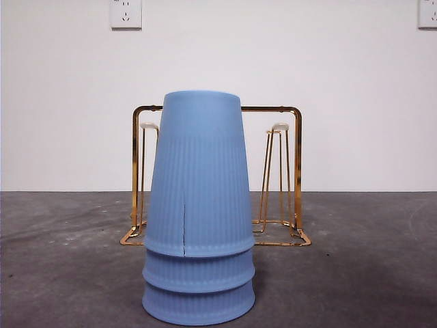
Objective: Pick the top cup and place it on cupholder, pick up the mid cup and place it on cupholder, last pick the bottom cup and place it on cupholder.
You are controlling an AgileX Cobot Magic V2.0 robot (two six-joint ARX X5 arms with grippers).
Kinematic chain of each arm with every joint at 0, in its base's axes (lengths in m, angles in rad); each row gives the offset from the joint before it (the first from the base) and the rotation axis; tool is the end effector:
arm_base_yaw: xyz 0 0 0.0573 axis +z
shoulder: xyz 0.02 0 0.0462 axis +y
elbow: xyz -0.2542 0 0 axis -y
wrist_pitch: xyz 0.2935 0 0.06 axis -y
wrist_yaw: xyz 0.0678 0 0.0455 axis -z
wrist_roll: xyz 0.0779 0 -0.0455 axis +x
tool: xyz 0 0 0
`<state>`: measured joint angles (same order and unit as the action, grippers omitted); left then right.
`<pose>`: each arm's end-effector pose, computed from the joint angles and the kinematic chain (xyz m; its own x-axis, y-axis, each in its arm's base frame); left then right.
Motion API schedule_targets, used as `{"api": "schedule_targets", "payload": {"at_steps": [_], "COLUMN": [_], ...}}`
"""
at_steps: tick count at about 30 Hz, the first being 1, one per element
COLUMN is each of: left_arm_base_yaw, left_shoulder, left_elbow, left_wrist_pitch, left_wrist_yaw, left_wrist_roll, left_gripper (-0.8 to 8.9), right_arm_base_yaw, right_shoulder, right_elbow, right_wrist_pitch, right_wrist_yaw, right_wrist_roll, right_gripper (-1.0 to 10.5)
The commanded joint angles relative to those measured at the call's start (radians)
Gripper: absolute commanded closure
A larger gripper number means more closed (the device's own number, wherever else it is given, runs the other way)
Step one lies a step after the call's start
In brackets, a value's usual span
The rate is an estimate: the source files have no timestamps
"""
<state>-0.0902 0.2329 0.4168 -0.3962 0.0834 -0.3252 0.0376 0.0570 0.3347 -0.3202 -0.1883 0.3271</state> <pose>0.1910 -0.0238 0.2442 0.9627 -0.1707 -0.2100 0.0949 0.9396 -0.3290 0.1755 0.0212 0.2500 0.9737 0.2240 -0.0417 -0.1983 0.9234 0.3285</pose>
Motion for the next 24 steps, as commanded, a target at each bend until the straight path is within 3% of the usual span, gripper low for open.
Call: {"api": "schedule_targets", "payload": {"at_steps": [1,6,10,16,24], "left_arm_base_yaw": [-0.003,-0.003,-0.003,-0.003,-0.056], "left_shoulder": [0.073,0.209,0.309,0.452,0.568], "left_elbow": [0.141,0.345,0.485,0.715,0.917], "left_wrist_pitch": [-0.046,-0.125,-0.180,-0.343,-0.534], "left_wrist_yaw": [0.039,0.149,0.271,0.418,0.450], "left_wrist_roll": [0.004,0.024,0.043,0.164,0.285], "left_gripper": [8.05,8.06,8.06,8.06,8.06], "right_arm_base_yaw": [0.002,0.002,0.002,0.002,0.045], "right_shoulder": [0.052,0.175,0.283,0.448,0.623], "right_elbow": [0.108,0.307,0.453,0.656,0.810], "right_wrist_pitch": [-0.035,-0.168,-0.248,-0.355,-0.474], "right_wrist_yaw": [-0.066,-0.148,-0.251,-0.389,-0.453], "right_wrist_roll": [0.032,0.020,-0.032,-0.135,-0.291], "right_gripper": [9.3,9.3,9.3,9.3,9.3]}}
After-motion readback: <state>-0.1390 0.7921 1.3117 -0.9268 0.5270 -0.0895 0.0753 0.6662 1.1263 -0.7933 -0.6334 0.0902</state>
